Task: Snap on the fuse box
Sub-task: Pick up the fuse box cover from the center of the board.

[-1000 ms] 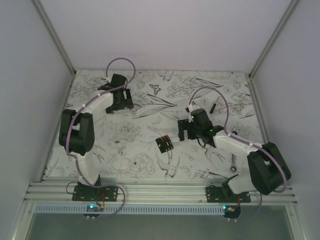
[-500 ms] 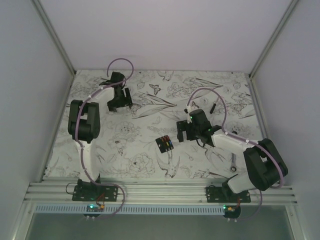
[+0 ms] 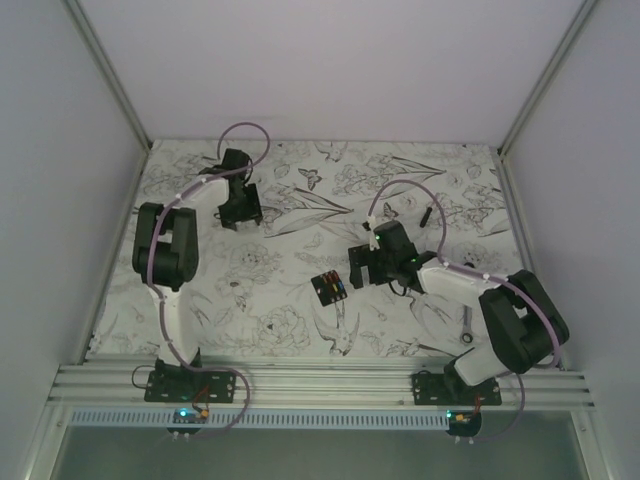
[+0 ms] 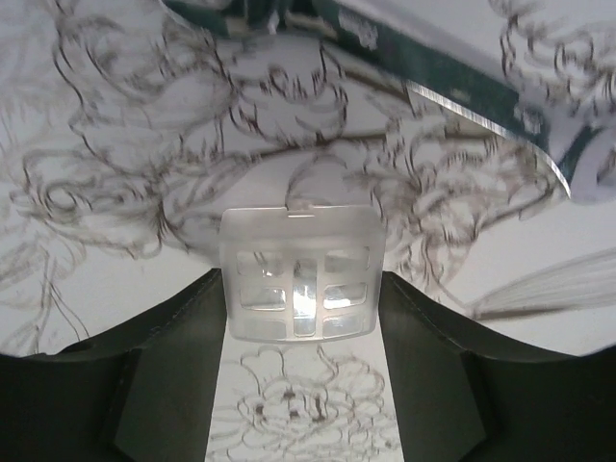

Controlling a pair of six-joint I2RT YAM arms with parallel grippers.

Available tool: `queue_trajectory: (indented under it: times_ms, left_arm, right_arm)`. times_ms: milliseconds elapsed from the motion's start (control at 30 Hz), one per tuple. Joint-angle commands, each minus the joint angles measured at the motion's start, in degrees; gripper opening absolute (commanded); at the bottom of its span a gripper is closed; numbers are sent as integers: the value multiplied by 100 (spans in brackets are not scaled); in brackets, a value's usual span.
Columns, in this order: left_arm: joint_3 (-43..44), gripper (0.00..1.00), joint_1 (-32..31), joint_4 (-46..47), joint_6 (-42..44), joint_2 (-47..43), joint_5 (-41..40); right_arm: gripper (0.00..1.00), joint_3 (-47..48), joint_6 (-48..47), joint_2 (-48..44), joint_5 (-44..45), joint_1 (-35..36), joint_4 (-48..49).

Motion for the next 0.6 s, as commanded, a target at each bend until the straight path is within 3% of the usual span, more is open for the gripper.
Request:
queue_trajectory:
  times_ms: [0,333,567]
  left_arm:
    - [-384,55,-205,-264,219,-726,214]
    - [-1507,52,-904,-247,557,-2449,612]
    - [-1884,50,-1859,-222,1439,-2993,913]
  right_arm:
    - [100,27,57,170,-84,243,158]
    - [100,211,205,618,-83,826,260]
    - [100,-96,179,-401,513,711,116]
